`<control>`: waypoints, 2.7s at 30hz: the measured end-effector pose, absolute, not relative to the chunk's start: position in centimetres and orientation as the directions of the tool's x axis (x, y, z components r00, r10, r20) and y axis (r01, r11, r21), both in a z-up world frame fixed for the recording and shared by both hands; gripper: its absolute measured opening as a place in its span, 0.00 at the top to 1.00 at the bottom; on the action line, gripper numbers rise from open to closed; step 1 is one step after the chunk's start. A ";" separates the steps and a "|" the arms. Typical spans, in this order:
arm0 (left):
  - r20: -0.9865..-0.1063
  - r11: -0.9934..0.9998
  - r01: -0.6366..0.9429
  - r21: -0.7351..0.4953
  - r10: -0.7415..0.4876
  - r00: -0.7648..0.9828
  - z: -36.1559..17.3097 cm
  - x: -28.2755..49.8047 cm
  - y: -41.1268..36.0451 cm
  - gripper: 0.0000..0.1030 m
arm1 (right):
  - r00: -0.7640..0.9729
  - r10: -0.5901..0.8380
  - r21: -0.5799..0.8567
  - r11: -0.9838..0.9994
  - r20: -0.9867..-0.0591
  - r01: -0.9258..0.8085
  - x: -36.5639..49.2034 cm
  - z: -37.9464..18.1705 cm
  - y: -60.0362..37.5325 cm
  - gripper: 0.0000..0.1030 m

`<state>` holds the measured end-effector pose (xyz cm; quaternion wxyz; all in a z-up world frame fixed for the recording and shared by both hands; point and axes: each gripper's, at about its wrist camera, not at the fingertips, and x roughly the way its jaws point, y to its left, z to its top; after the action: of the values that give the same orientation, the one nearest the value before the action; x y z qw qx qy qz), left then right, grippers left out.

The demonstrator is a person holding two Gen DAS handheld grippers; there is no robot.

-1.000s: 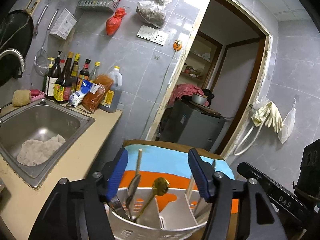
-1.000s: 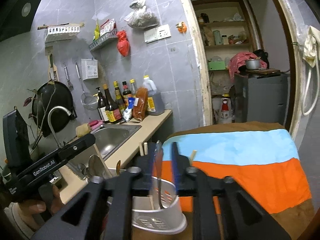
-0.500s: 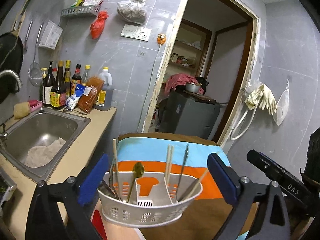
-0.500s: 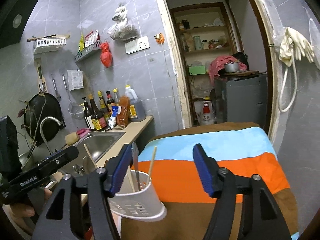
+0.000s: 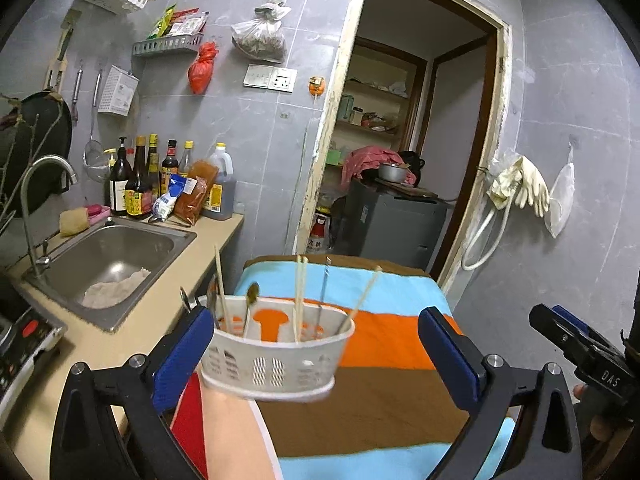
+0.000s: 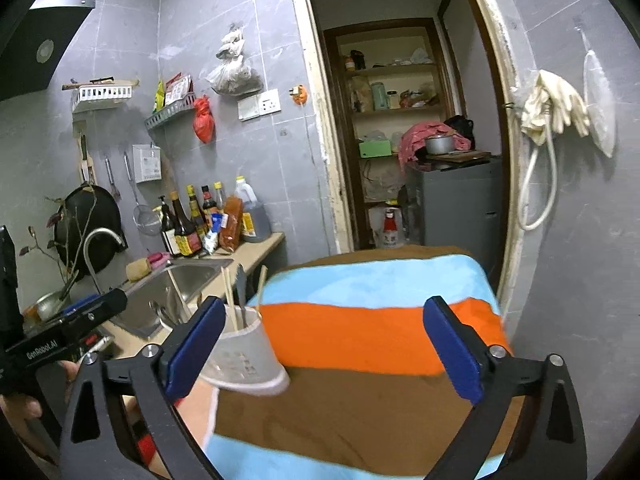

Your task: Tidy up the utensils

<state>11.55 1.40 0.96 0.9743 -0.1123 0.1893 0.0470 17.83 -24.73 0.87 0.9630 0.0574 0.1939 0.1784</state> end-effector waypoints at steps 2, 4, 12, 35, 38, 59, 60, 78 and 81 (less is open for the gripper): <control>-0.382 0.974 -0.126 -0.189 0.046 0.923 0.8 10.3 0.3 0.01 | 0.860 0.356 0.176 0.934 -0.366 -0.311 16.6 0.7 -26.0 0.03; -0.390 0.977 -0.121 -0.177 0.044 0.920 0.7 9.3 -0.7 0.01 | 0.858 0.347 0.174 0.937 -0.378 -0.303 15.5 0.5 -27.1 0.03; -0.406 0.982 -0.112 -0.152 0.041 0.913 -0.1 5.5 -3.7 0.00 | 0.865 0.317 0.175 0.947 -0.390 -0.268 11.0 -0.7 -30.7 0.02; -0.401 0.979 -0.131 -0.156 0.058 0.914 -0.5 3.3 -5.5 0.00 | 0.867 0.318 0.185 0.946 -0.383 -0.265 8.4 -1.1 -33.1 0.02; -0.400 0.979 -0.132 -0.157 0.059 0.915 -0.5 3.3 -5.5 0.00 | 0.866 0.319 0.184 0.946 -0.385 -0.267 8.6 -1.0 -32.9 0.02; -0.400 0.978 -0.137 -0.158 0.064 0.914 -0.2 3.6 -5.2 0.01 | 0.862 0.316 0.187 0.947 -0.397 -0.261 9.2 -1.3 -32.3 0.02; -0.399 0.978 -0.138 -0.159 0.064 0.915 -0.2 3.6 -5.2 0.01 | 0.862 0.316 0.187 0.947 -0.397 -0.261 9.2 -1.4 -32.3 0.02; -0.385 0.972 -0.167 -0.168 0.091 0.918 -0.4 3.7 -4.7 0.01 | 0.860 0.313 0.191 0.948 -0.404 -0.255 9.9 -2.1 -32.4 0.02; -0.389 0.972 -0.165 -0.166 0.089 0.917 -0.5 3.8 -4.7 0.01 | 0.858 0.313 0.191 0.948 -0.408 -0.255 9.8 -2.4 -32.5 0.02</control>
<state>3.76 -4.67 -0.49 0.9741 -0.0984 0.1931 0.0652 9.81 -32.47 -2.38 0.9615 0.0654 0.2224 0.1476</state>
